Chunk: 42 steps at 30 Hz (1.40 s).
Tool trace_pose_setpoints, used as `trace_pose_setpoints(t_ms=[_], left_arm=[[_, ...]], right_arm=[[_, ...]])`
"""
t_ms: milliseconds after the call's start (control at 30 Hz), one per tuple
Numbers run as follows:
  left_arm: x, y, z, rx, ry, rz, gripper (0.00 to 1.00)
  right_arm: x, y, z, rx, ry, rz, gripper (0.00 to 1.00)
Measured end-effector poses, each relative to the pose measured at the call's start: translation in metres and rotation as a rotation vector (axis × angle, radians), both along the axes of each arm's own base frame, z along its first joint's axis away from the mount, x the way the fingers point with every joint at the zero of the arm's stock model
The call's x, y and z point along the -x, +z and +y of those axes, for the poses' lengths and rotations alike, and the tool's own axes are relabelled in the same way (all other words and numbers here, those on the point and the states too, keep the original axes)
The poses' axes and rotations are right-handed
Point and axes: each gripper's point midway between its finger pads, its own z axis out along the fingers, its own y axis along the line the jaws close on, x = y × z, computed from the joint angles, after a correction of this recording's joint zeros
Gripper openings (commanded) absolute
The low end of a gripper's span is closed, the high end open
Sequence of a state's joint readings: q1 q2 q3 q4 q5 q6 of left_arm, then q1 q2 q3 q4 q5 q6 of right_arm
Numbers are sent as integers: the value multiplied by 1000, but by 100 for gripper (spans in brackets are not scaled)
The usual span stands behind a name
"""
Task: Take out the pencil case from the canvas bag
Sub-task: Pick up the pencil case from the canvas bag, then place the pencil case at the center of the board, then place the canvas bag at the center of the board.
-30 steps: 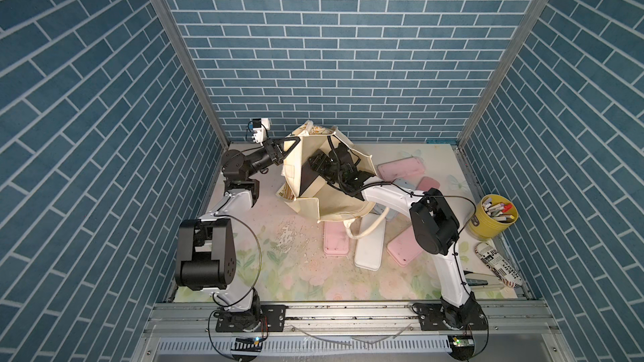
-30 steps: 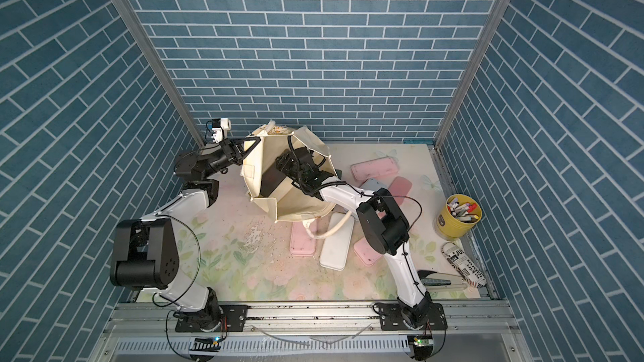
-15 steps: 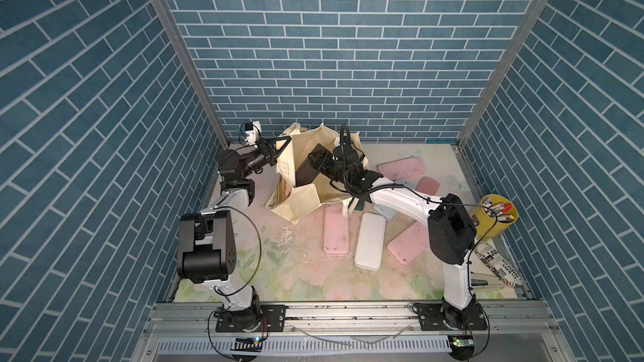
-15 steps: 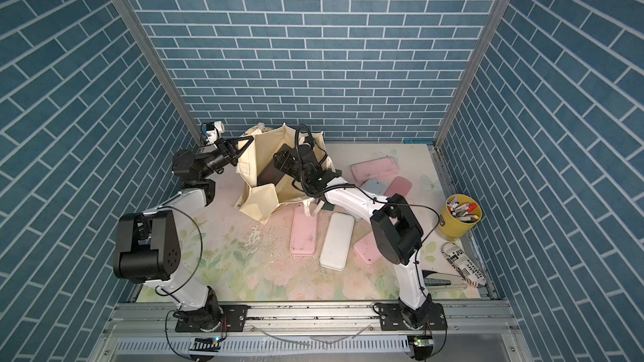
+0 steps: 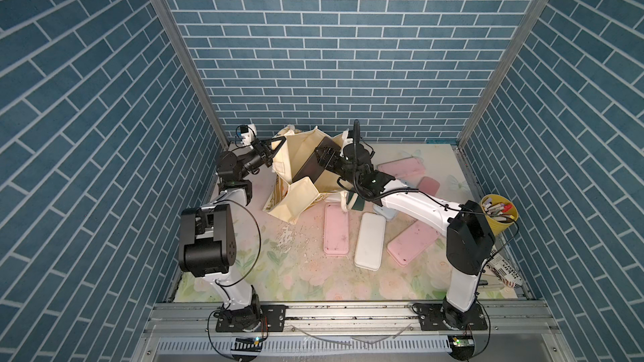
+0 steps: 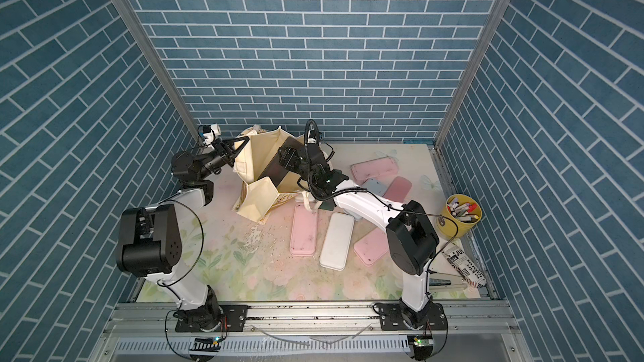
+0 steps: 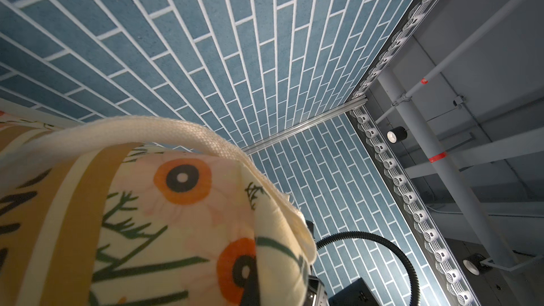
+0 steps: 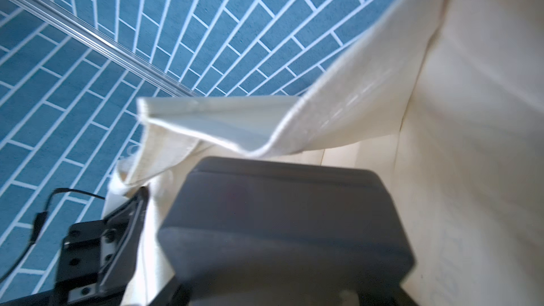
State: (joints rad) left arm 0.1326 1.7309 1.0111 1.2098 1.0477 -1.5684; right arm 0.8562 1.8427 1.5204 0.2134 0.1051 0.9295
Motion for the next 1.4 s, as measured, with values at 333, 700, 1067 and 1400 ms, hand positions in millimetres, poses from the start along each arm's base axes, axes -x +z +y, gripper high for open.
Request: trace_pose_setpoints(t_ms=[333,700,1067,1400], left_arm=[[-22,-28,46,40,106,75,4],[-35,-50,83,100,185,119,5],[-40,-63,115,152,255,152,22],[-37,-58,127,155,285,134,35]], right_arm=[[24,70,-11,-97,38,-165,36],[54,124,-42,-140,50,-296,36],[102,162,-53,-126,216,-452,34],[155,147,-47,-3,500,-511,36]])
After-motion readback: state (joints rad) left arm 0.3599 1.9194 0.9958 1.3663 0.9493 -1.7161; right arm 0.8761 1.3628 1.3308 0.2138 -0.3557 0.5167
